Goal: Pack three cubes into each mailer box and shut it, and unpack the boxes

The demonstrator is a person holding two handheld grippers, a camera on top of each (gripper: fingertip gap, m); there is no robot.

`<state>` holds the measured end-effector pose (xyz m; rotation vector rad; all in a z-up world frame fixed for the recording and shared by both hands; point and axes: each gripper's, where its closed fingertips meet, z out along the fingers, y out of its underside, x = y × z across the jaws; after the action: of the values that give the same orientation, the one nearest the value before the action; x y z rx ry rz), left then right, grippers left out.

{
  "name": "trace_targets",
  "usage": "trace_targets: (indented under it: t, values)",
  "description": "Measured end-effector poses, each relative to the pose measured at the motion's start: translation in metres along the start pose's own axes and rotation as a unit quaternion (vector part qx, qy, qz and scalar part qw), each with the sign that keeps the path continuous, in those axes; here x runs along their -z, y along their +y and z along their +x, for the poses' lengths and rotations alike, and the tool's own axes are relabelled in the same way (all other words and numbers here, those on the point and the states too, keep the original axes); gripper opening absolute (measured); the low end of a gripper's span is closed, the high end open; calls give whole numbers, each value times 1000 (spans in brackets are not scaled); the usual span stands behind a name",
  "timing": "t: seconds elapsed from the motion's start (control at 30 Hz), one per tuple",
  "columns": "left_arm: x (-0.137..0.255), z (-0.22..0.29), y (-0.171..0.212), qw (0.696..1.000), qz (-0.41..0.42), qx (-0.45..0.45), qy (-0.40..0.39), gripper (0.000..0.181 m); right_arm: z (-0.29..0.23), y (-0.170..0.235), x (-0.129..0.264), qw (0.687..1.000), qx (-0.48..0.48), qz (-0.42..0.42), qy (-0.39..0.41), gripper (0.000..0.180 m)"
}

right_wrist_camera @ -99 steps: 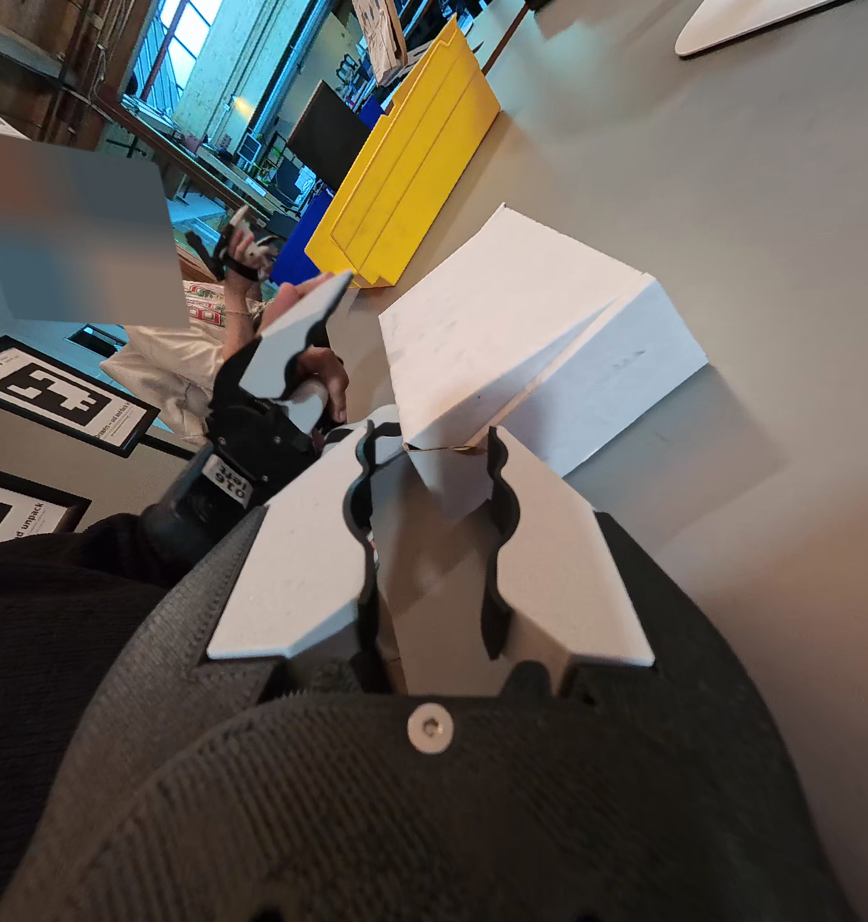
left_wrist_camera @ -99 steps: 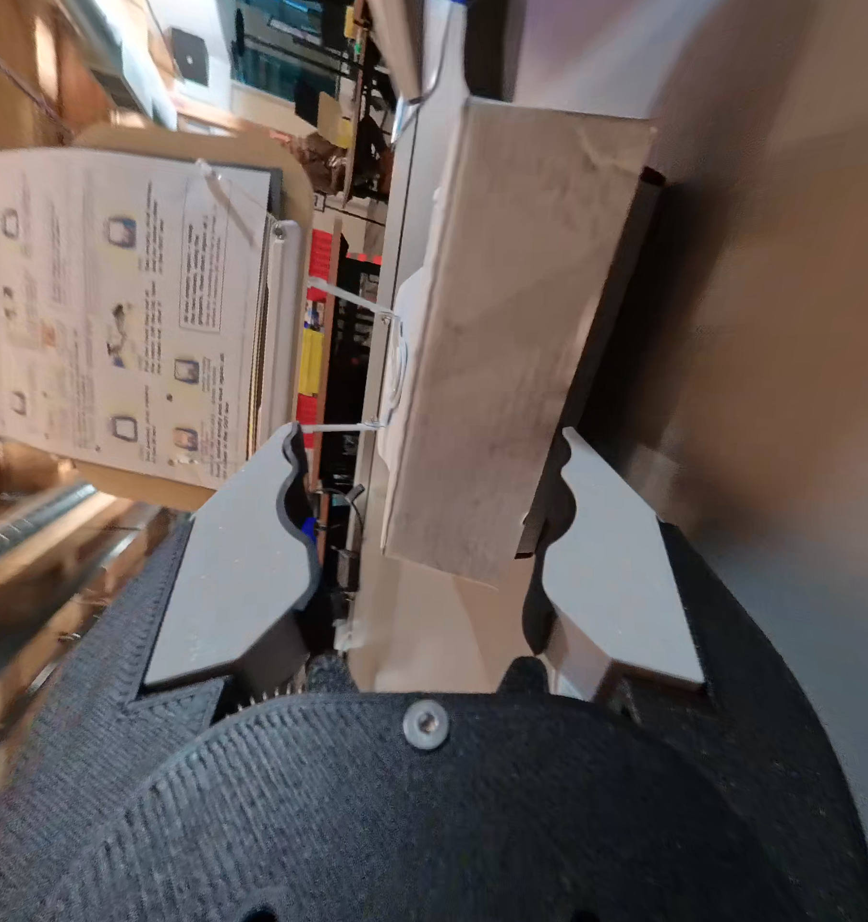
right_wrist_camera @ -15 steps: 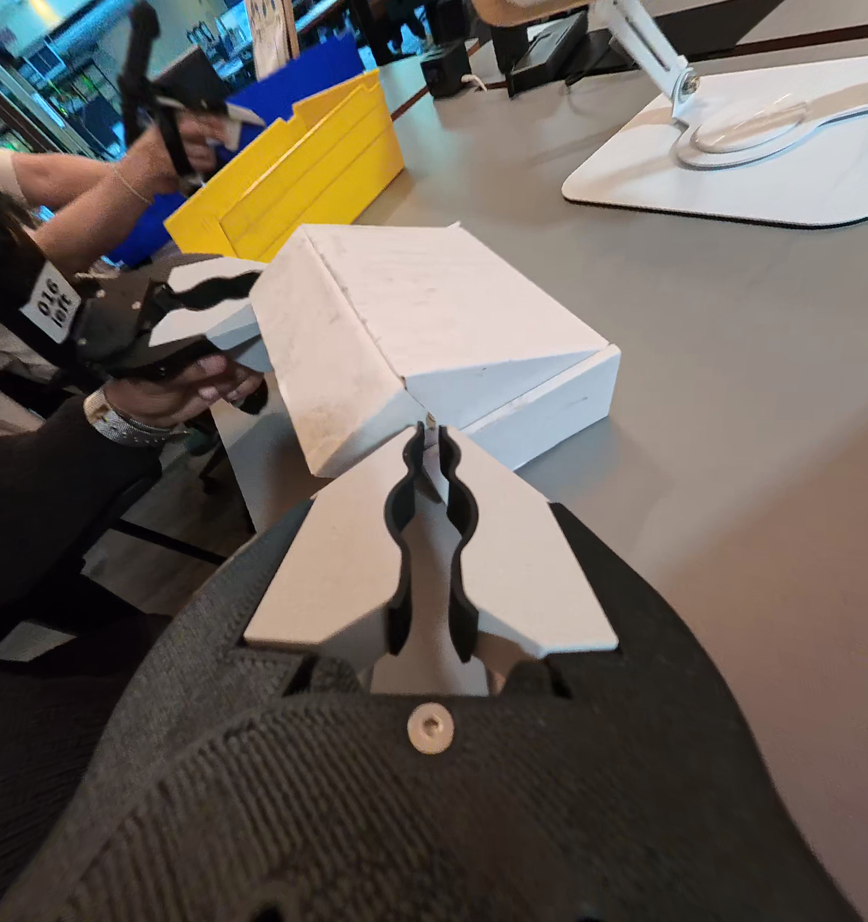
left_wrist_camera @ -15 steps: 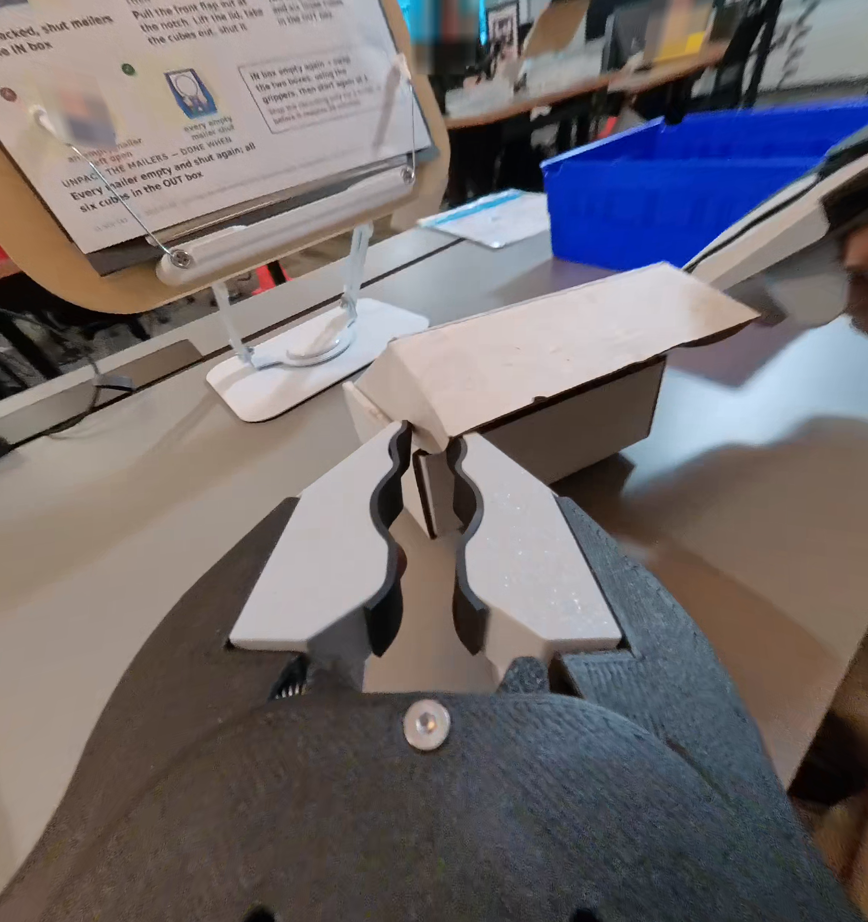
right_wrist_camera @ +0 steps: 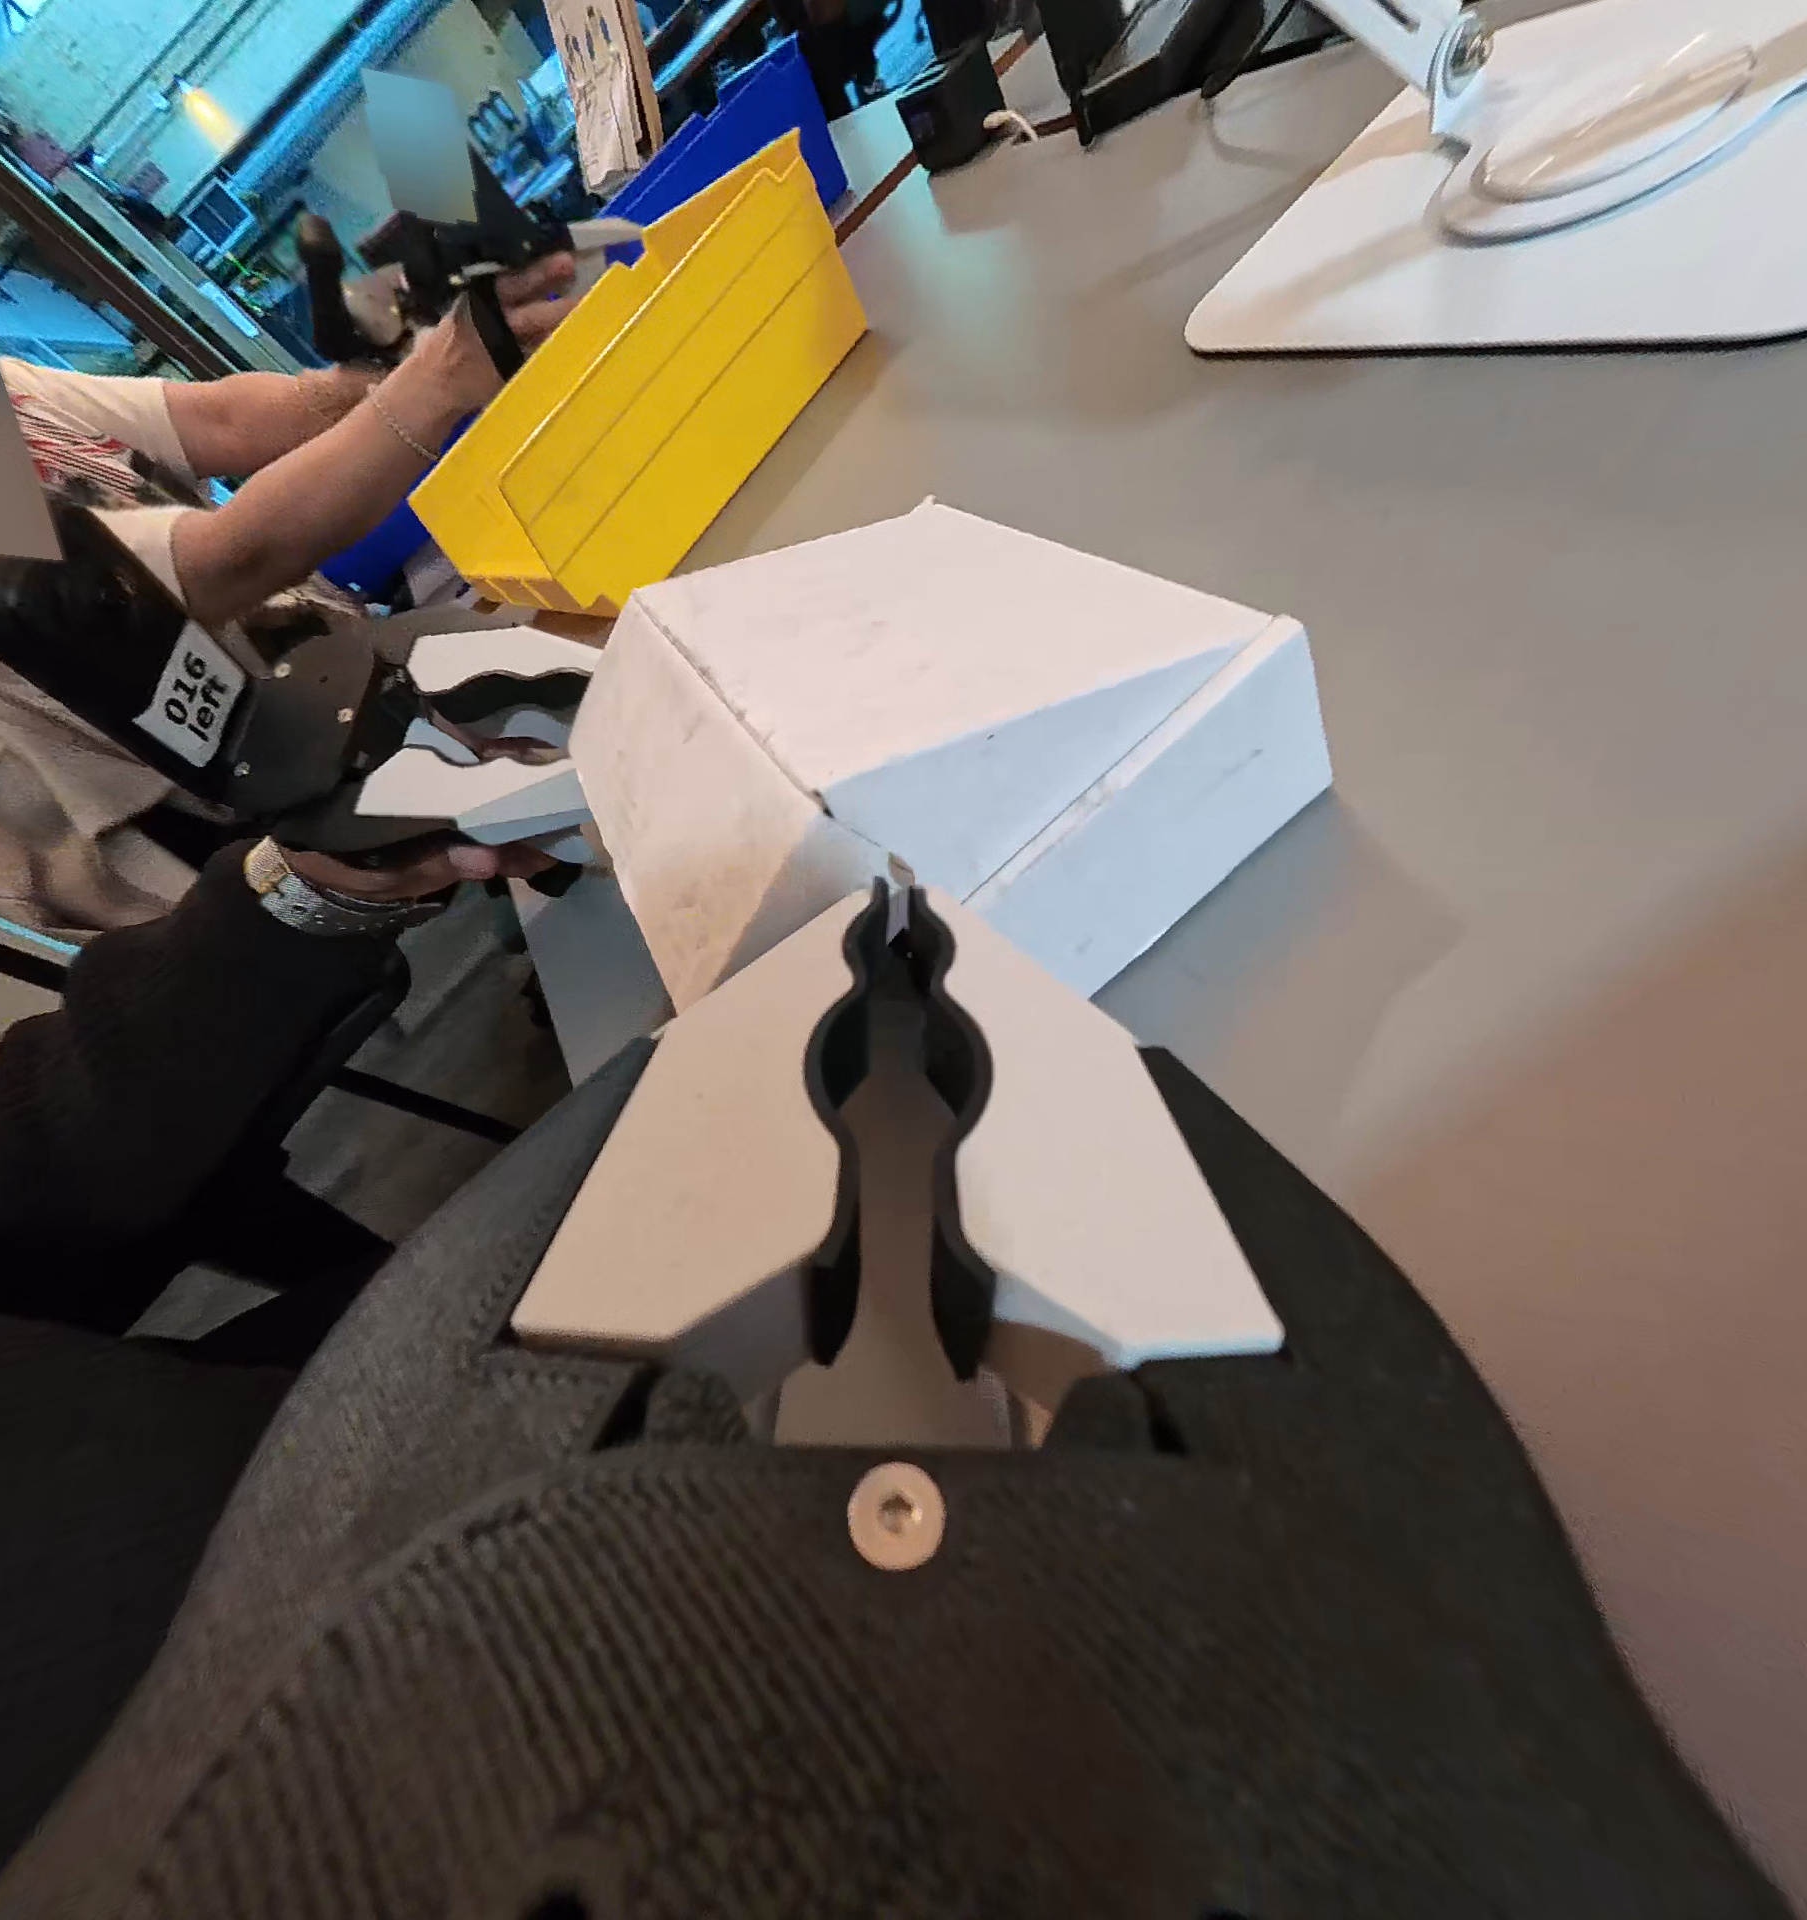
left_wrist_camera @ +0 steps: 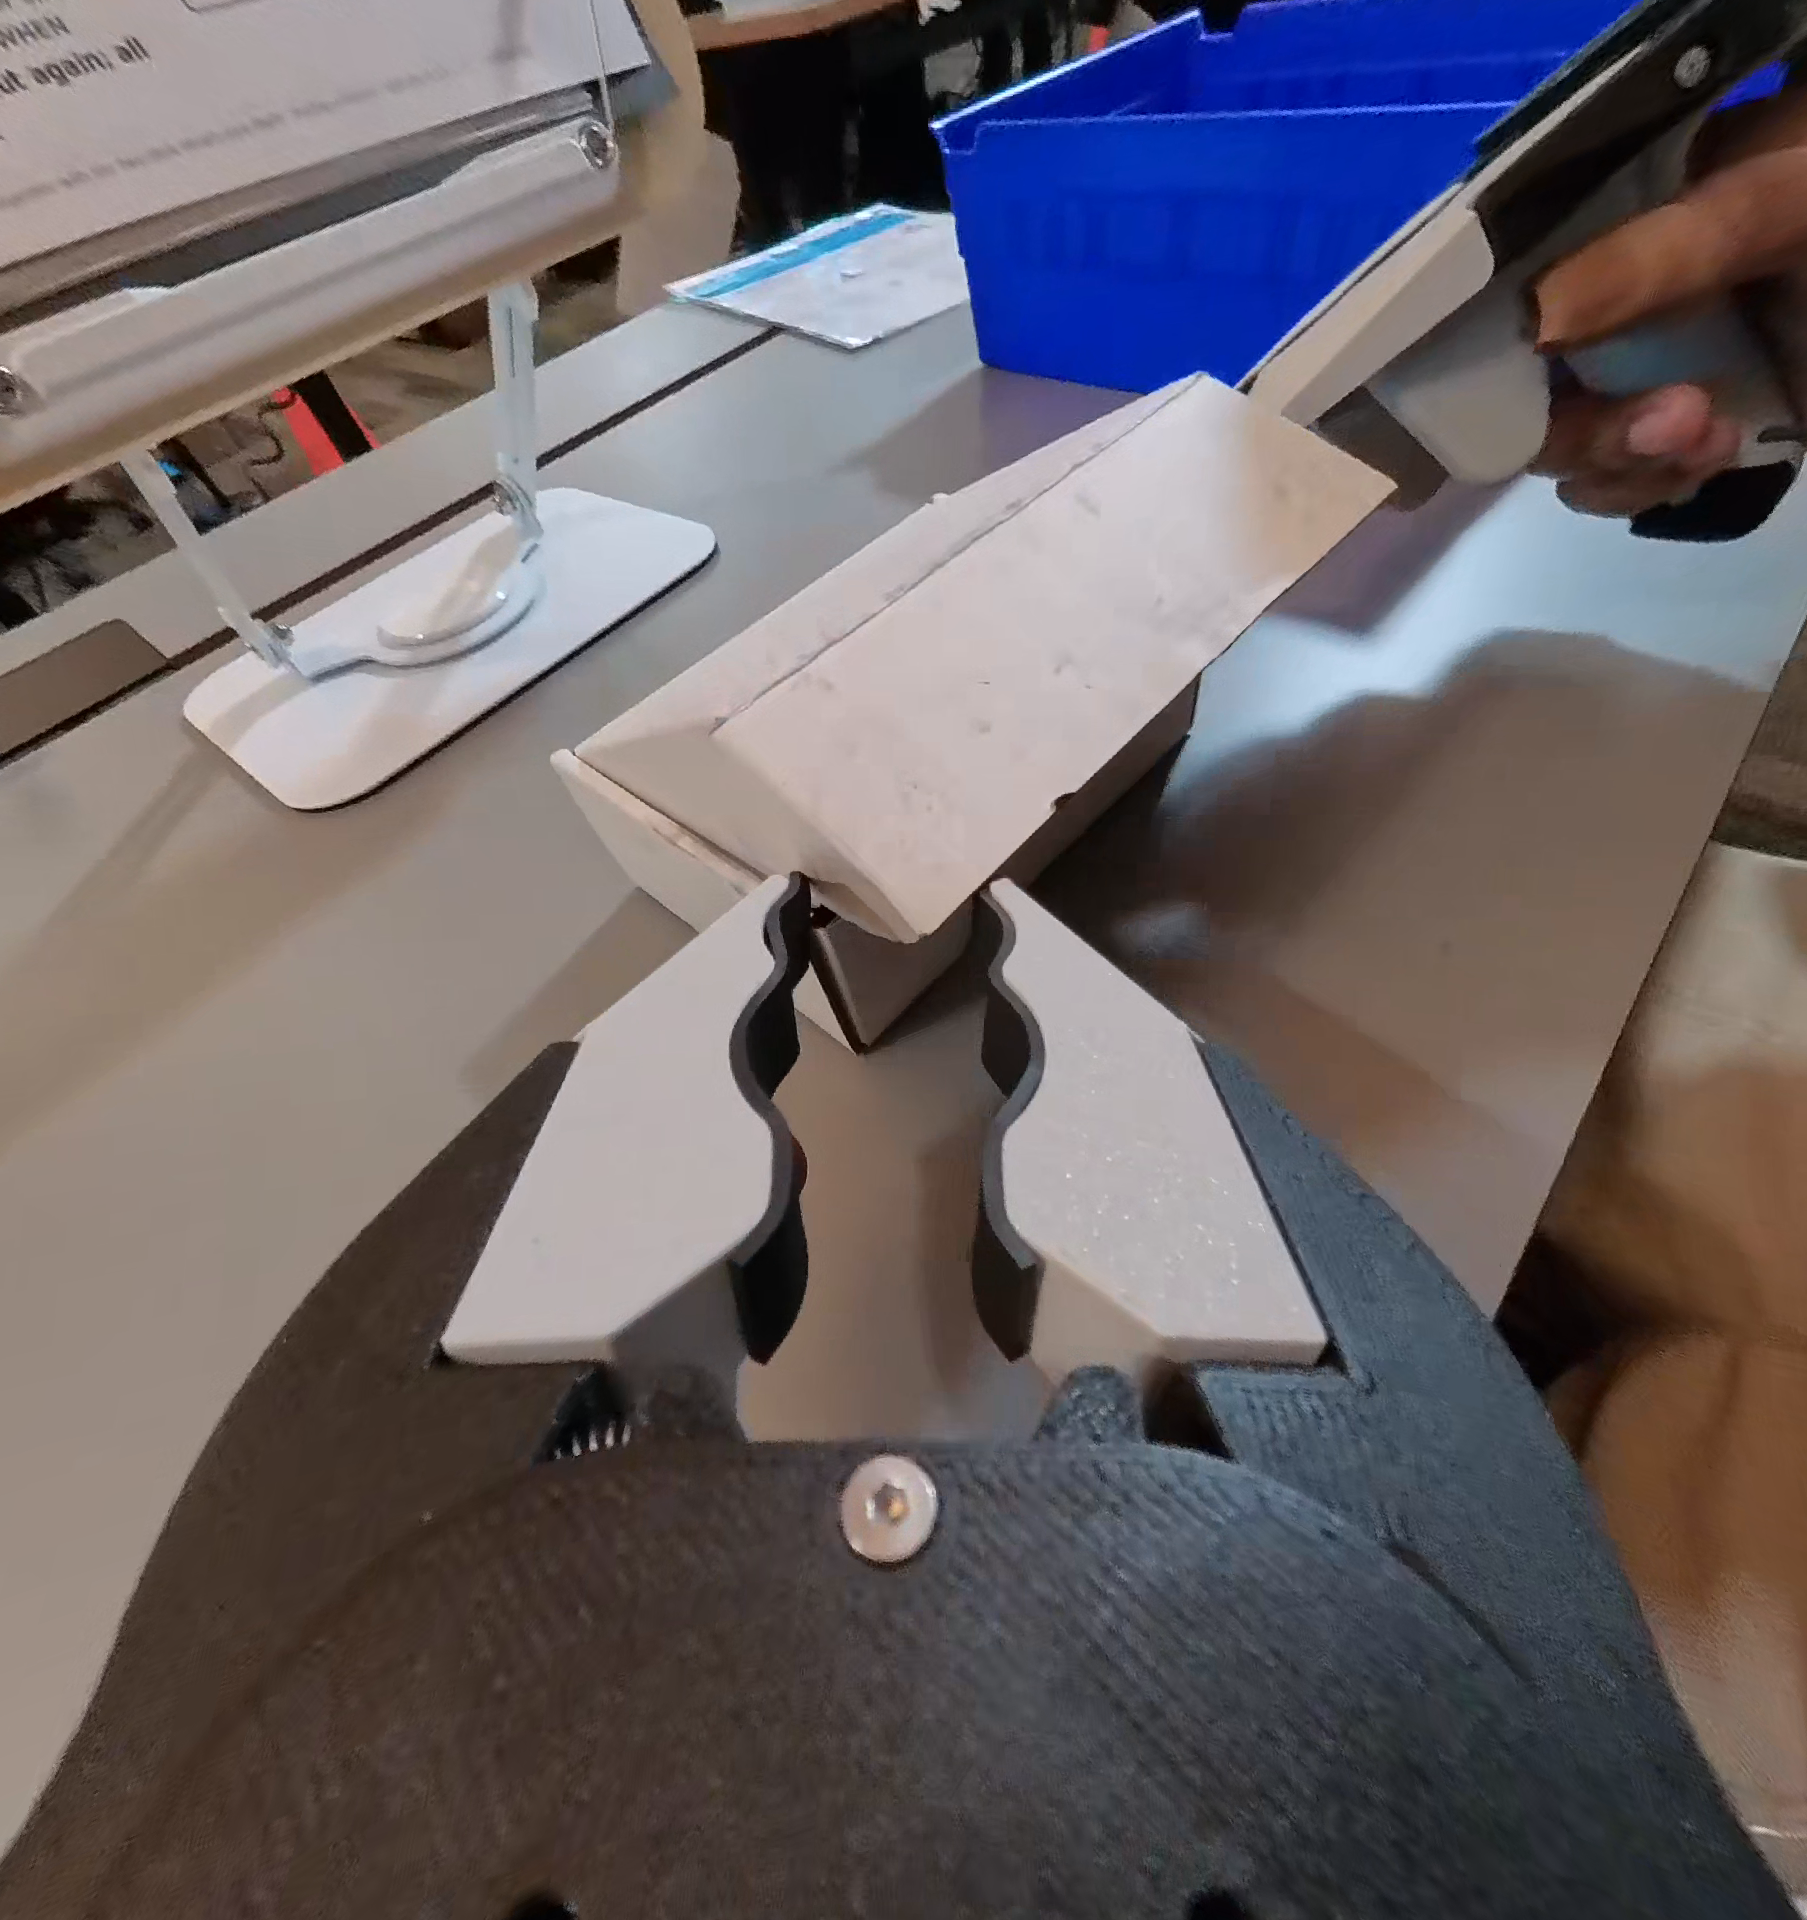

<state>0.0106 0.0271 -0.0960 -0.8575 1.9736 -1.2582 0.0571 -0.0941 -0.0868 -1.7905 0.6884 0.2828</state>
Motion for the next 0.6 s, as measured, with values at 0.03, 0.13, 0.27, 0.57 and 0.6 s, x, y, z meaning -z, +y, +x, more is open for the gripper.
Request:
trace_targets:
  t: [0.03, 0.13, 0.27, 0.57, 0.6]
  values:
    - [1, 2, 0, 1000, 1, 1, 8, 31, 1, 1, 0, 1000, -8, -1, -7, 3]
    - [2, 12, -2, 999, 4, 16, 40, 44, 1, 0, 1, 999, -22, 2, -29, 4]
    - [6, 14, -7, 998, 22, 22, 46, 50, -4, -1, 3, 997, -40, 6, -71, 12]
    - [15, 9, -23, 996, 73, 28, 41, 44, -3, -10, 6, 993, -61, 38, -90, 32]
    - [15, 10, -22, 996, 72, 26, 42, 44, -2, -9, 5, 993, -68, 38, -93, 33]
